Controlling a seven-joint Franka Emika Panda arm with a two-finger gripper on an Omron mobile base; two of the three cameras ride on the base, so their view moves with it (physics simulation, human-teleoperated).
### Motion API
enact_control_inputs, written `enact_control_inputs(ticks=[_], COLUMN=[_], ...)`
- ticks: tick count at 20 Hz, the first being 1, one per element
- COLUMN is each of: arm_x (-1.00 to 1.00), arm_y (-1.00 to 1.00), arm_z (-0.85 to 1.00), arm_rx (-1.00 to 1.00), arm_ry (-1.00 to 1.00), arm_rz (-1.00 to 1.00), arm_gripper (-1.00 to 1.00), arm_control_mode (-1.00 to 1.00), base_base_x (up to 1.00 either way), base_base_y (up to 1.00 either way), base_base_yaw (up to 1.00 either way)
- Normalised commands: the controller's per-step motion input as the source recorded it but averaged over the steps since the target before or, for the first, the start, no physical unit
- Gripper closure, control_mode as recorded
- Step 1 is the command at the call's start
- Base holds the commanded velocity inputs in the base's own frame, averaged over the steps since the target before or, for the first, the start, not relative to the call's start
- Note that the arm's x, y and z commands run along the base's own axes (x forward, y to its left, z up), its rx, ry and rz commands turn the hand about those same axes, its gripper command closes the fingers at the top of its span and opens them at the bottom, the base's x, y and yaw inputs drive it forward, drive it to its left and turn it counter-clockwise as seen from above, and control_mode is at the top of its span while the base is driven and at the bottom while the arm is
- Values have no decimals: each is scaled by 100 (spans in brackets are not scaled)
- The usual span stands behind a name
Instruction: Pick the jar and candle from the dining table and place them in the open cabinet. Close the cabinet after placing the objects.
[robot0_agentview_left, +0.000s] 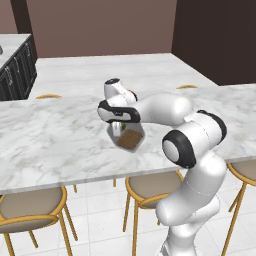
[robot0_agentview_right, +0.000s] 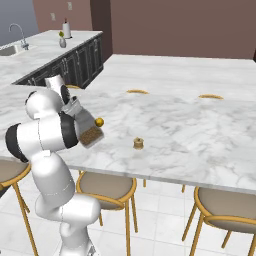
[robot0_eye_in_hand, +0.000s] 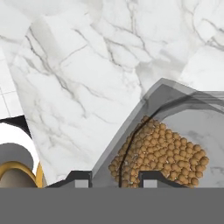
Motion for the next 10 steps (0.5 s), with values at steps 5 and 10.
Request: enact_control_inputs(ticks=[5,10], arm_x=[0,-1], arm_y=[-4,-37], arm_z=[47,59], arm_rx=[0,0], arm_ry=[-6,-6], arm_rz=[6,0], arm_gripper=[100,100], arm_control_mode=[-100,-100], base_base_x=[0,0], base_base_y=[0,0], base_base_yaw=[0,0])
